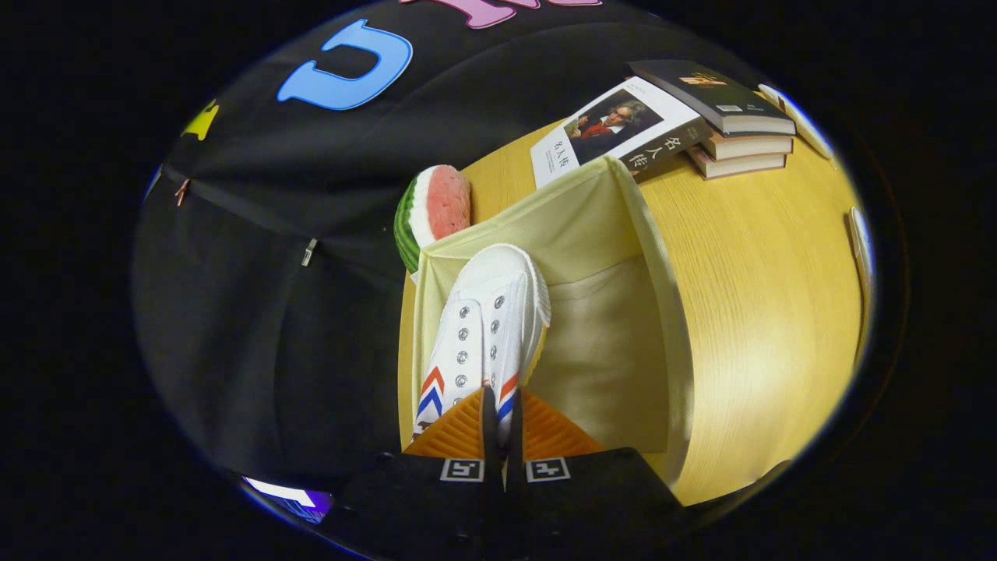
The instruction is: Open the storage box then place both shoes into the box .Put the left shoe in first, then the right shoe, with the right side of both shoes facing outward in a uniform manner.
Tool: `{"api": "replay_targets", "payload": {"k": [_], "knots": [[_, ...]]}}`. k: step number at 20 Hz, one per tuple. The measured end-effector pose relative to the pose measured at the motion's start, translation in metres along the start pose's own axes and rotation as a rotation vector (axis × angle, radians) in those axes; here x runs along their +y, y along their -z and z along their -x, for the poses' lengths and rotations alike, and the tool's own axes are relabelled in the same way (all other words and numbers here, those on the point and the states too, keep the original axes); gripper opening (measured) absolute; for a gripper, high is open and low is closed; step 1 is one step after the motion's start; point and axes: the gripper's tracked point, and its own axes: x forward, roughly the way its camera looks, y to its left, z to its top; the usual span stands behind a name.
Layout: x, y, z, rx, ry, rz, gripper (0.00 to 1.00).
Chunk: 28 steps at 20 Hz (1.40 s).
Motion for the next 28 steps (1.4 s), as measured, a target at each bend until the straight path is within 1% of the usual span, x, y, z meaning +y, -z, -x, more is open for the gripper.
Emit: {"api": "replay_targets", "payload": {"k": [4,7,8,9,10,11,12,14,18,20,22,24,25,26,28], "knots": [[-0.018,-0.002,-0.013,-0.011,0.048,0.019,0.05],[-0.018,0.000,-0.022,0.000,0.058,0.020,0.05],[-0.017,-0.001,-0.022,-0.001,0.052,0.015,0.05],[-0.011,-0.001,-0.021,-0.006,0.032,0.016,0.08],[-0.007,-0.008,-0.011,-0.037,0.020,0.024,0.17],[0.000,-0.014,-0.008,-0.061,-0.013,0.021,0.28],[0.011,-0.017,-0.002,-0.073,-0.052,0.011,0.51],[0.007,-0.029,0.024,-0.120,-0.043,0.054,0.99],[-0.010,-0.055,0.088,-0.215,-0.034,0.195,0.99],[-0.041,-0.069,0.123,-0.264,0.011,0.254,0.99],[-0.090,-0.084,0.158,-0.308,0.103,0.309,0.99],[-0.157,-0.096,0.190,-0.328,0.227,0.354,0.99],[-0.187,-0.094,0.208,-0.331,0.291,0.370,0.99],[-0.217,-0.097,0.223,-0.331,0.350,0.375,0.99],[-0.277,-0.099,0.250,-0.313,0.438,0.353,0.99]]}}
